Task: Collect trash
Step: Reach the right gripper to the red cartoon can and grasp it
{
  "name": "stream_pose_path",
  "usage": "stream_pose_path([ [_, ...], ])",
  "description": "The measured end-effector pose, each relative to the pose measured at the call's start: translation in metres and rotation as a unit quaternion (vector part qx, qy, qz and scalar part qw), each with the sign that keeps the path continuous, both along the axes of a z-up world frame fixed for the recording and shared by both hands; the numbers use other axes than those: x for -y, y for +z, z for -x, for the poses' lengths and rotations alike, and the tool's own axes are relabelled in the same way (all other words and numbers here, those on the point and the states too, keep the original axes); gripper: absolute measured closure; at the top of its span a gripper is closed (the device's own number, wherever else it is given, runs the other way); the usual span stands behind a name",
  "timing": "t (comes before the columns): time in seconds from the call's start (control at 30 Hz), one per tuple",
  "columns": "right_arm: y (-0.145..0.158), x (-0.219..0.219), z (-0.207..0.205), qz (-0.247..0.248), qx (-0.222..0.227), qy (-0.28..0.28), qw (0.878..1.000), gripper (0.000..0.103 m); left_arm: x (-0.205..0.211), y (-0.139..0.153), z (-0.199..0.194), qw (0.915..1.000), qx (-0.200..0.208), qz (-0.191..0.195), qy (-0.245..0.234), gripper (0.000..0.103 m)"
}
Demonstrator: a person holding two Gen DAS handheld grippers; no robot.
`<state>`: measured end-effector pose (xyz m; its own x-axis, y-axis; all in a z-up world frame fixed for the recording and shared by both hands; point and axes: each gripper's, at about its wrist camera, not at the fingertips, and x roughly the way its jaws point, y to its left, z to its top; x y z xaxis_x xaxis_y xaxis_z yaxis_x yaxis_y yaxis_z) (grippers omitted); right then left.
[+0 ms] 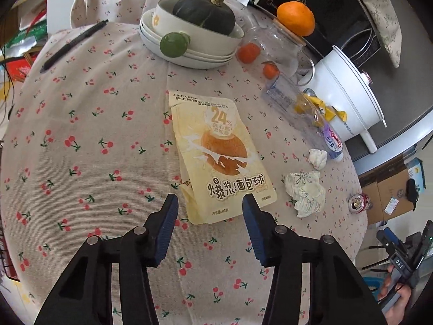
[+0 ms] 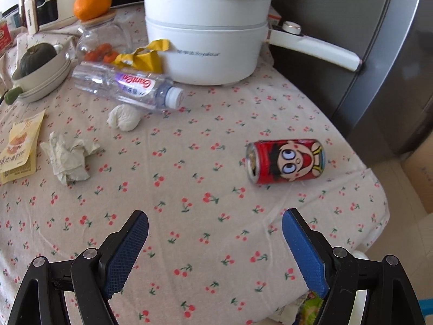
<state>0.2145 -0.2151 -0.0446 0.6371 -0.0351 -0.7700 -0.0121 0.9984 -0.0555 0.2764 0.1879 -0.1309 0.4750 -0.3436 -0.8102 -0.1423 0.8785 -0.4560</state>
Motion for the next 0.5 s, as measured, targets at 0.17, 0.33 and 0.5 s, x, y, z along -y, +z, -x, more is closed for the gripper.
stream_pose_path([
  [0.17,0.001,0.039,-0.016,-0.018,0.006,-0.045,0.999,0.018,-0.001,-0.013,-0.012,0.9988,-0.017,0.046,0.005,0.088],
  [0.33,0.004,0.075,-0.036,-0.072,0.012,-0.108,0.991,0.017,0.014,-0.005,-0.009,0.9993,0.008,-0.036,-0.007,0.103],
  [0.5,-0.016,0.088,-0.069,-0.136,-0.026,-0.160,0.977,0.017,0.022,0.011,0.000,0.9976,0.034,-0.057,-0.021,0.103],
])
